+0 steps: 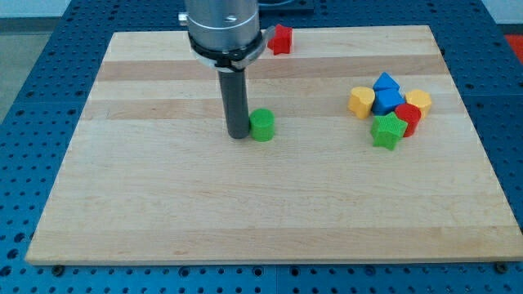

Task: Move your arm to the center right of the board

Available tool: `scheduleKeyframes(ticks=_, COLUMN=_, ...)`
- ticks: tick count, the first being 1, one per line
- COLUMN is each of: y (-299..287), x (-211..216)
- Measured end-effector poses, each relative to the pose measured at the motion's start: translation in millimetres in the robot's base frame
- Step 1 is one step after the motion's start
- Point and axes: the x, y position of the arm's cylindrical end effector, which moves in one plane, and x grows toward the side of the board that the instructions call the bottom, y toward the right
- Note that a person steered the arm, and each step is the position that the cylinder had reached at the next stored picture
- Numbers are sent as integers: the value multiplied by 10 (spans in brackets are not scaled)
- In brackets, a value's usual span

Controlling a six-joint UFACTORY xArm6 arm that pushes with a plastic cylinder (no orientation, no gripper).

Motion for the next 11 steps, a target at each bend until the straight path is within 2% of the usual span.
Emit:
scheduleKeyframes(ticks=2, y=418, x=-84)
scheduleKeyframes(ticks=7, y=956, x=-451)
scheduleKeyframes(ticks=9, y=1352, x=-451)
scheduleKeyframes(ticks=11, y=1510, x=-439)
